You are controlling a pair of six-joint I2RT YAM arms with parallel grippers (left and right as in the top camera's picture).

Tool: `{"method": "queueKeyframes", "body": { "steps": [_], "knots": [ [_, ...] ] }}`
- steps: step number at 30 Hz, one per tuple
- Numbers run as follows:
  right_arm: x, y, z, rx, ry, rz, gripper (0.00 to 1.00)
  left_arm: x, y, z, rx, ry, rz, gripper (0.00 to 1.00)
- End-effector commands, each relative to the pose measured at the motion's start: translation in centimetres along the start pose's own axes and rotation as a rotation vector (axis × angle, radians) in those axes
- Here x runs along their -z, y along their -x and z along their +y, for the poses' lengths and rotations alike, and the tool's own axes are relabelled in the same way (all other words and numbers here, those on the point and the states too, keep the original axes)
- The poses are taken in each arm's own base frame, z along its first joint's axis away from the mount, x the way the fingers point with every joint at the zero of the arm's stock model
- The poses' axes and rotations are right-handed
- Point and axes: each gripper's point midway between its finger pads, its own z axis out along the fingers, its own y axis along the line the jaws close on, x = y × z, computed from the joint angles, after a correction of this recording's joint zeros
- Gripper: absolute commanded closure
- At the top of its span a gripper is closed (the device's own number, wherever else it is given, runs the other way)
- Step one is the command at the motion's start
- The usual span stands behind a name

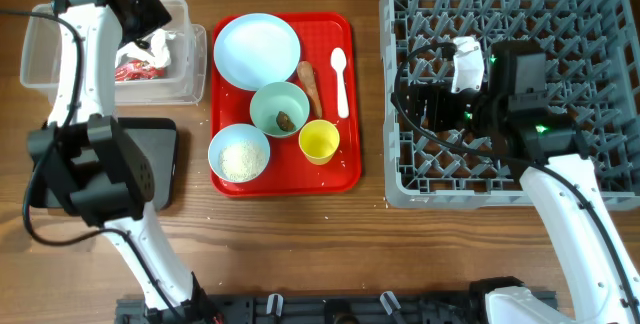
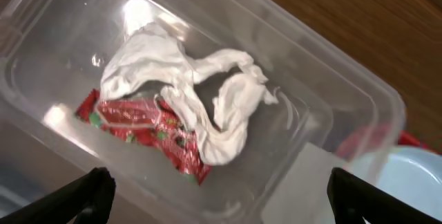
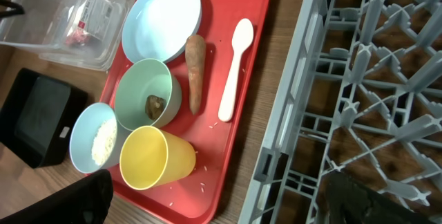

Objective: Sort waste into correct bins and load items into the dishwasher rack
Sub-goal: 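Move the left gripper to the white rice bowl and grasp its rim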

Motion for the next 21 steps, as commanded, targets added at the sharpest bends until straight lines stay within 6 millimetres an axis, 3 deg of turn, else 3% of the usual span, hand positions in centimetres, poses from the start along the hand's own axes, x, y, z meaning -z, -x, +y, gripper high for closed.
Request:
{"method": "queueKeyframes", "body": {
  "steps": [1,5,8,14,21],
  "knots": [
    [-0.1,0.3,0.4,-0.007,0.021,-0.002,0.00,7.5,-1.2,-2.6,-0.030,-0.135,0.004,0.00],
    [-0.1,0.3,0.4,-0.006,0.020,-0.002,0.00,12.3,-8.3,-4.0,-0.117,-0.165,0.215,0.00],
    [-0.1,0.3,0.4,-0.003,0.020,-0.003,0.00,13.8,-13.7,-4.3,-0.208,-0.108,0.371,0.03],
    [-0.1,0.5,0.4,0.000,0.021,-0.009,0.00,13.4,-22.0,-5.3,-0.353,-0.016,0.556,0.12],
    [-0.1,0.5,0.3,0.001,0.018,-0.009,0.00,11.3,-29.1,-6.6,-0.436,-0.057,0.520,0.18]
  ]
}}
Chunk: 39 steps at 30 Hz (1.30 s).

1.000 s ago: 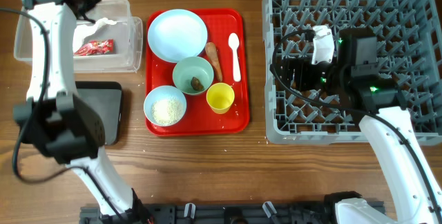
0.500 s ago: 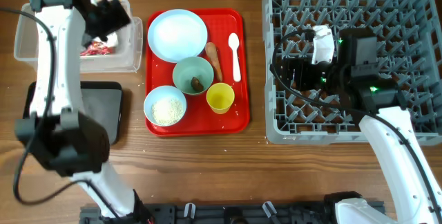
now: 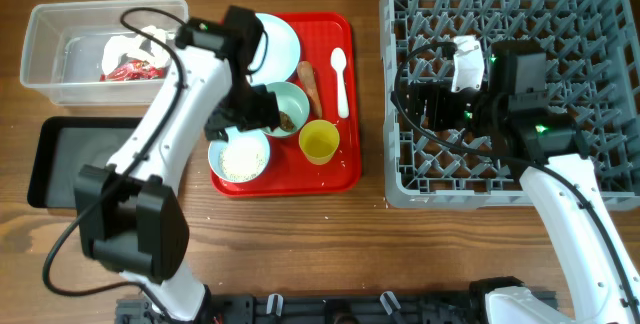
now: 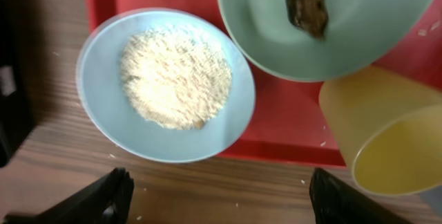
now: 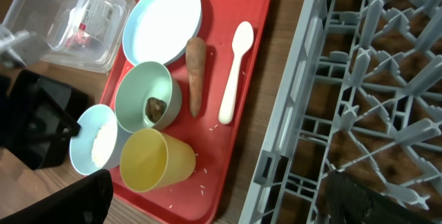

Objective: Sort waste into correct bins and load items into the dishwasher rack
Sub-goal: 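Move the left gripper to the white rice bowl and grasp its rim, then tip the rice bowl over the black tray with the left gripper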

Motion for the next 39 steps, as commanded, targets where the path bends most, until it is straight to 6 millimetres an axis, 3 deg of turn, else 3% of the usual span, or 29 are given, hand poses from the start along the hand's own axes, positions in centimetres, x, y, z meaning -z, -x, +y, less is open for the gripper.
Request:
{"method": "queueKeyframes", "body": {
  "steps": [1,6,10,15,22,25,29,35,39],
  "knots": [
    [-0.1,0.3,0.3,-0.003,0.017,-0.001,0.01,-0.9,-2.1,-1.4,-0.045,-0.017,-0.038,0.18],
    [-0.1,-0.1,0.3,-0.011,0.016,0.012,0.00,-5.2,-2.9,-1.1,-0.118,-0.013,-0.015,0.34],
    [-0.1,-0.3,0.2,-0.015,0.015,0.021,0.00,-6.8,-2.5,-1.5,-0.222,-0.042,-0.042,0.41],
    [-0.1,-0.4,0.2,-0.019,0.014,0.026,0.00,-8.4,-2.3,-1.5,-0.222,-0.053,-0.064,0.60],
    [-0.1,-0.5,0.3,-0.022,0.017,0.027,0.00,-9.1,-2.0,-1.6,-0.217,-0.063,-0.085,0.96],
    [-0.1,-0.5,0.3,-0.022,0.017,0.027,0.00,-9.1,-2.1,-1.6,-0.217,-0.062,-0.082,0.96],
    [-0.1,-0.4,0.3,-0.021,0.017,0.026,0.00,-8.0,-2.6,-1.5,-0.211,-0.054,-0.050,0.96],
    [-0.1,-0.4,0.3,-0.021,0.017,0.026,0.00,-1.5,-1.4,-2.1,-0.205,-0.061,-0.064,0.96],
    [-0.1,-0.4,0.3,-0.021,0.017,0.026,0.00,1.9,0.6,-0.8,-0.152,-0.082,-0.106,0.96]
  ]
}}
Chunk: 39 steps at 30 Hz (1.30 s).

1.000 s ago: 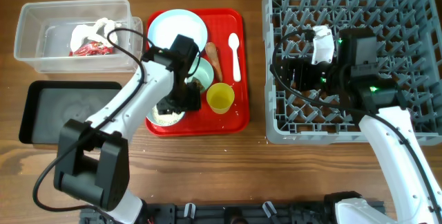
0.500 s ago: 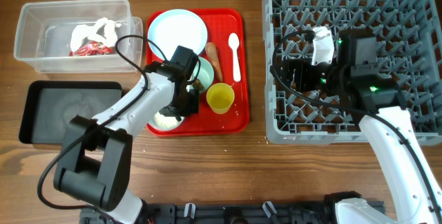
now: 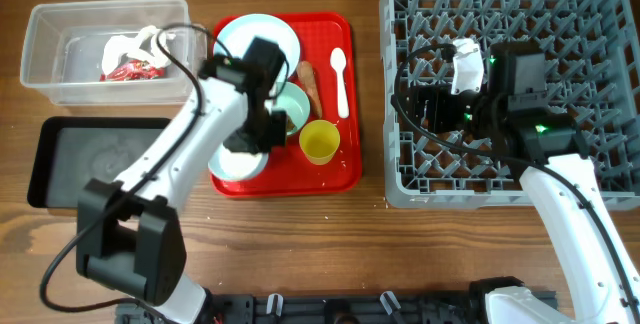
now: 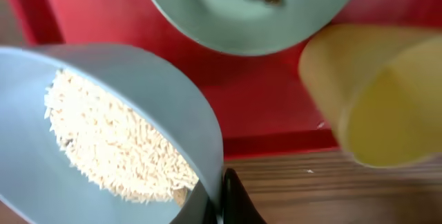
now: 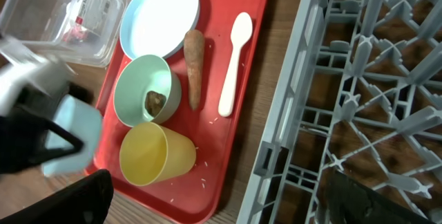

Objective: Sort waste into correct bins and load items into the dishwasher rack
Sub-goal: 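Tip the rice bowl over the black tray with the left gripper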

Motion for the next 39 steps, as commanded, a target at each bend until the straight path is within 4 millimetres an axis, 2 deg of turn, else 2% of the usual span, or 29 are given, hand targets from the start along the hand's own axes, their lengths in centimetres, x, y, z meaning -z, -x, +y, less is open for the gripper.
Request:
{"method": "queueKeyframes", "body": {
  "steps": [1,6,10,13,16,22,25,28,30,32,35,39],
  "knots": [
    [-0.1,0.2,0.4,-0.009,0.020,0.002,0.01,3.4,2.3,1.5,0.044,-0.041,-0.077,0.96],
    [-0.1,0.3,0.4,-0.007,0.020,-0.001,0.00,4.4,4.0,6.8,0.164,-0.184,-0.090,0.96],
    [-0.1,0.6,0.4,-0.002,0.022,-0.013,0.00,5.9,6.1,11.4,0.239,-0.403,-0.194,0.96],
    [-0.1,0.8,0.4,0.003,0.023,-0.022,0.00,6.5,6.5,15.2,0.315,-0.536,-0.258,0.96],
    [-0.1,0.8,0.4,0.004,0.024,-0.024,0.00,6.8,5.8,19.0,0.402,-0.713,-0.342,0.96],
    [-0.1,0.8,0.5,0.005,0.024,-0.025,0.00,4.4,3.6,24.2,0.601,-0.880,-0.463,0.96],
    [-0.1,0.8,0.5,0.005,0.024,-0.025,0.00,3.8,2.7,25.6,0.670,-0.983,-0.536,0.96],
    [-0.1,0.8,0.5,0.004,0.024,-0.024,0.00,4.4,2.1,26.3,0.715,-1.090,-0.599,0.96],
    [-0.1,0.8,0.4,-0.002,0.024,-0.024,0.00,5.4,2.0,26.6,0.730,-1.150,-0.635,0.96],
    [-0.1,0.8,0.4,-0.015,0.024,-0.024,0.00,7.8,2.1,26.9,0.732,-1.279,-0.708,0.96],
    [-0.1,0.8,0.4,-0.014,0.024,-0.024,0.00,10.3,2.1,27.0,0.734,-1.420,-0.765,0.96],
    [-0.1,0.8,0.4,-0.015,0.024,-0.024,0.00,10.3,1.9,26.9,0.785,-1.451,-0.723,0.96]
  ]
}}
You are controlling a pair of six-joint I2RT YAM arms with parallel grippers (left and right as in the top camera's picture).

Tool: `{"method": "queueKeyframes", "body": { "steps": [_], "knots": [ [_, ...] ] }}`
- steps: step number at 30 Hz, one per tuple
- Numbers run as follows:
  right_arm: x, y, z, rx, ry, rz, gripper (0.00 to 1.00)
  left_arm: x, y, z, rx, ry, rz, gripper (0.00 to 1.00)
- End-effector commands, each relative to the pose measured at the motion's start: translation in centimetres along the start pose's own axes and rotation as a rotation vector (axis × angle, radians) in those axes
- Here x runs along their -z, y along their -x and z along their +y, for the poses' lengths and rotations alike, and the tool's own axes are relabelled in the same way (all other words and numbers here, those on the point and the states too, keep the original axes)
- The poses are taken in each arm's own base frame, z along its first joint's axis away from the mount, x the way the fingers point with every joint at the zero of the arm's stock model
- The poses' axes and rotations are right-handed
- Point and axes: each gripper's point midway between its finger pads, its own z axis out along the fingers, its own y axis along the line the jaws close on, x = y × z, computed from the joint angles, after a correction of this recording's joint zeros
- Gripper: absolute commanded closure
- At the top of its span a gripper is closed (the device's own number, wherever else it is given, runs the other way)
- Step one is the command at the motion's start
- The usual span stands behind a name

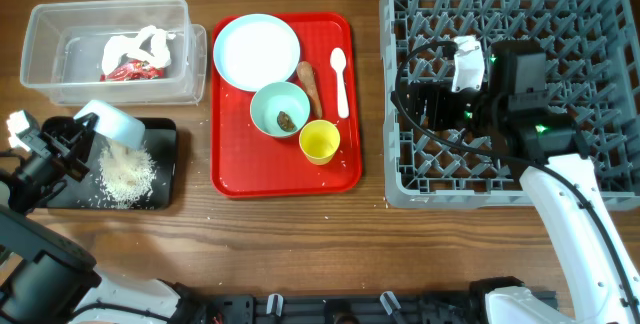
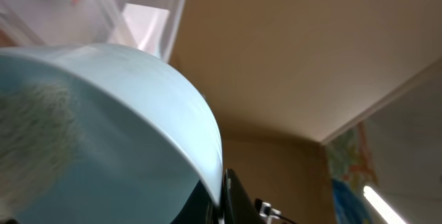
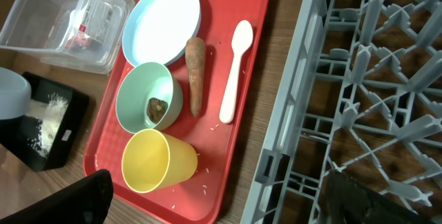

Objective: Sort waste into correct bins and load items into the dishwasher rack
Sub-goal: 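Tip the rice bowl over the black tray with the left gripper, then return the empty bowl to the red tray and grasp the green bowl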

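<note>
My left gripper [image 1: 92,127] is shut on the rim of a light blue bowl [image 1: 116,124], which is tipped over the black tray [image 1: 60,192]. A heap of white rice [image 1: 125,174] lies on that tray. In the left wrist view the bowl [image 2: 117,127] fills the frame, pinched at the gripper [image 2: 222,200]. My right gripper [image 3: 221,207] hangs open over the grey dishwasher rack [image 1: 560,24], holding nothing. The red tray [image 1: 340,169] carries a white plate [image 1: 256,51], a green bowl [image 1: 279,109] with a brown scrap, a carrot [image 1: 309,86], a white spoon [image 1: 340,79] and a yellow cup [image 1: 319,141].
A clear plastic bin [image 1: 60,64] at the back left holds a crumpled white tissue [image 1: 145,42] and a red wrapper [image 1: 125,69]. Loose rice grains dot the red tray near the cup. The rack takes up the right side of the table.
The left gripper has gone from the red tray's front left to above the black tray with the blue bowl. The bowl is now tipped and rice lies on the black tray.
The left gripper was open above the clear bin. Then it stood open over the blue bowl of rice on the red tray, then shut on its rim. Now the bowl is tipped over the black tray, with rice on it. The right arm has stayed still.
</note>
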Motion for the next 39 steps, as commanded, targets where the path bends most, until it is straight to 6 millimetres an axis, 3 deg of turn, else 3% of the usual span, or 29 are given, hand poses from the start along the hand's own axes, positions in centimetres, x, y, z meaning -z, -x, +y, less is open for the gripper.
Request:
{"method": "queueKeyframes", "body": {
  "steps": [1,6,17,20,22,23,24,26,29,32,34,39],
  "knots": [
    [-0.1,0.3,0.4,-0.011,0.021,-0.002,0.00,0.3,-0.3,-1.5,0.098,-0.098,-0.007,0.96],
    [-0.1,0.3,0.4,-0.011,0.021,-0.002,0.00,0.5,-0.8,-1.6,0.242,-0.100,-0.010,0.96],
    [-0.1,0.4,0.4,-0.008,0.021,-0.006,0.00,0.8,-1.2,-1.7,0.308,-0.102,-0.015,0.96],
    [-0.1,0.4,0.4,-0.009,0.021,-0.005,0.00,0.8,-1.2,-1.7,0.240,-0.099,-0.019,0.96],
    [-0.1,0.4,0.4,-0.009,0.021,-0.005,0.00,1.5,0.0,-1.0,0.138,-0.073,-0.045,0.96],
    [-0.1,0.4,0.4,-0.008,0.021,-0.005,0.00,2.1,0.5,-0.3,0.214,-0.042,-0.063,0.96],
    [-0.1,0.4,0.4,-0.009,0.021,-0.005,0.00,2.6,0.4,-0.6,0.284,-0.060,-0.073,0.96],
    [-0.1,0.3,0.4,-0.009,0.021,-0.005,0.00,2.8,0.5,-1.1,0.230,-0.091,-0.085,0.96],
    [-0.1,0.5,0.4,-0.006,0.022,-0.013,0.00,3.1,0.9,1.3,0.232,0.046,-0.094,0.96],
    [-0.1,0.7,0.4,-0.002,0.023,-0.017,0.00,1.8,-0.4,1.3,0.213,0.067,-0.041,0.96],
    [0.0,0.9,0.5,0.001,0.024,-0.026,0.00,-0.4,-2.4,1.8,0.162,0.153,0.047,0.96],
    [0.0,0.9,0.5,-0.014,0.024,-0.026,0.00,-5.0,-6.5,0.8,0.029,0.249,0.221,0.96]
  ]
}}
